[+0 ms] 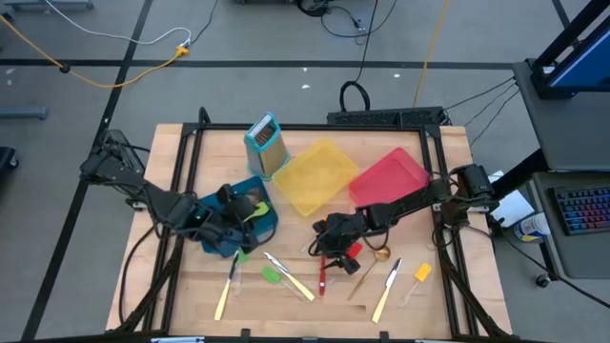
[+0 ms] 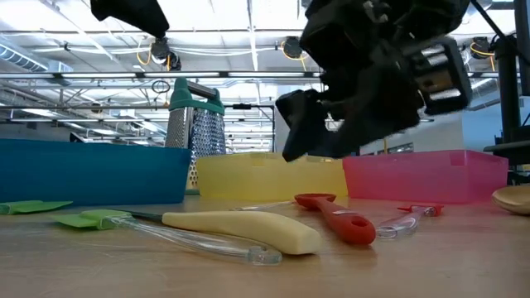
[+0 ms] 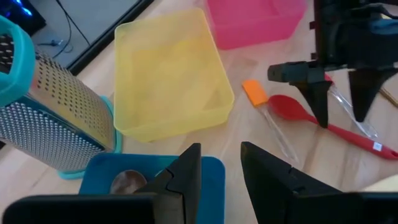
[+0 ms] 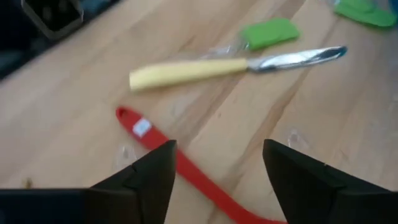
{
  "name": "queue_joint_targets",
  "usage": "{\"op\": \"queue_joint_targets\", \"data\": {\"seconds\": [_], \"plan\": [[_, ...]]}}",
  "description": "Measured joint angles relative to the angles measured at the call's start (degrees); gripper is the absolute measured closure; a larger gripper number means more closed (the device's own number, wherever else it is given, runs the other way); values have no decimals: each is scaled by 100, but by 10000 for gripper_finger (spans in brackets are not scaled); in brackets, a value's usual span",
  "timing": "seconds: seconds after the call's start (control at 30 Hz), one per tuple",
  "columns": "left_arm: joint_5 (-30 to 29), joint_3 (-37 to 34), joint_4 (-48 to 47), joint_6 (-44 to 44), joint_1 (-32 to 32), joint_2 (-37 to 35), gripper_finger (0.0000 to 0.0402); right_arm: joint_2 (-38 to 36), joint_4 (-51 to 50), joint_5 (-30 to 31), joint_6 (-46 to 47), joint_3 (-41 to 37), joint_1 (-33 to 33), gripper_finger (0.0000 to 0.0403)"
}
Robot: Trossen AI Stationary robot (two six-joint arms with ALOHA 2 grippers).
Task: Pick & Place Kitchen Items
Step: Put the red serving spoon into the blue bin
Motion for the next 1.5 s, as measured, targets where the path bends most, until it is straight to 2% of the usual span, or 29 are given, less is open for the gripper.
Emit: {"op": "queue_joint_targets", "data": {"seconds": [0.27,0.43,0.57,0.77,0.9,1.17,1.27,1.37,1.5], "plan": [[-176,0,2,-33,-76,1,282,0,-345,3,-669,-5,-15,168],[-176,0,10,-34,-80,1,282,286,-304,7,-800,-49,-32,175],[-192,-4,18,-29,-80,3,282,568,142,-13,-996,-27,-93,176],[-226,-4,-6,1,-79,3,282,643,126,-81,-1090,-42,-252,181],[-226,-4,-77,-11,-75,3,282,640,89,-80,-1285,-42,-260,212],[-224,-4,-86,0,-75,3,282,640,17,36,-1446,-39,-267,325],[-224,-4,-88,0,-75,3,282,634,-20,26,-1390,-37,-258,356],[-224,-4,-88,-1,-75,3,282,629,-4,54,-1268,-37,-159,363],[-224,-7,-91,-2,-75,3,282,643,142,98,-1217,-44,-44,335]]}}
